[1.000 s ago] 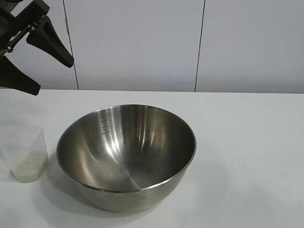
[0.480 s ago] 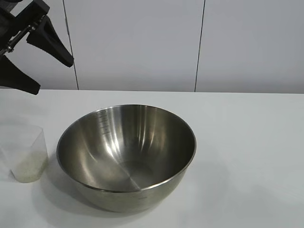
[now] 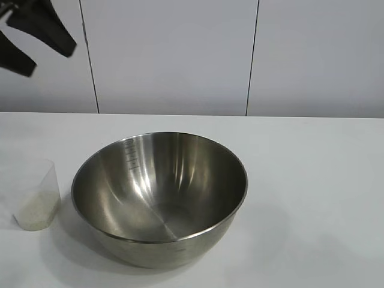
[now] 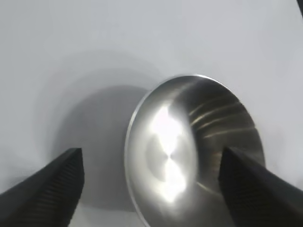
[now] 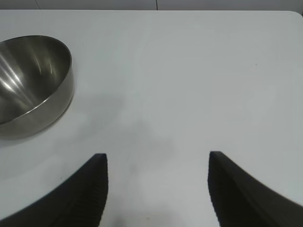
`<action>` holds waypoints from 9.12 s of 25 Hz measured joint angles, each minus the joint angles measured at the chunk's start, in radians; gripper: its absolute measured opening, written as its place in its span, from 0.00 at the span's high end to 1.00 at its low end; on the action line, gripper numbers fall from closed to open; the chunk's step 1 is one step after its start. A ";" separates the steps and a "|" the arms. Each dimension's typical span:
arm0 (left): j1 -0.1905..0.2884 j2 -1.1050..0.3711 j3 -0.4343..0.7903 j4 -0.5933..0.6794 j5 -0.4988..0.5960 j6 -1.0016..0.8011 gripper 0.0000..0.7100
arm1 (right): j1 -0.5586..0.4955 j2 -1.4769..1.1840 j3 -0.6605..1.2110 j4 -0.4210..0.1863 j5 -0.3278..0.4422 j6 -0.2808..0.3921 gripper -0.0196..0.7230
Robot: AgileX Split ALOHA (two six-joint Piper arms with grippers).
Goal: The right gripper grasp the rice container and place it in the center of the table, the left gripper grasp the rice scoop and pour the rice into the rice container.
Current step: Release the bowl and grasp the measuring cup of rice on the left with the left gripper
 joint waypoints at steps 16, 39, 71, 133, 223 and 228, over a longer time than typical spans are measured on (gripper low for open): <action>0.000 -0.850 0.507 0.263 -0.414 -0.129 0.32 | 0.000 0.000 0.000 0.000 -0.002 0.000 0.41; -0.004 -0.708 1.137 0.292 -1.107 -0.365 0.33 | 0.000 0.000 0.000 0.002 -0.002 0.000 0.41; 0.000 0.471 1.146 0.613 -1.966 -0.444 0.36 | 0.000 0.000 0.000 0.002 -0.002 0.000 0.41; 0.257 0.651 0.860 0.995 -1.966 -0.537 0.46 | 0.000 0.000 0.000 0.003 -0.003 0.001 0.41; 0.257 0.589 0.808 1.350 -1.915 -0.659 0.49 | 0.000 0.000 0.000 0.003 -0.002 0.001 0.41; 0.257 0.589 0.795 1.357 -1.911 -0.669 0.49 | 0.000 0.000 0.000 0.003 -0.002 0.001 0.41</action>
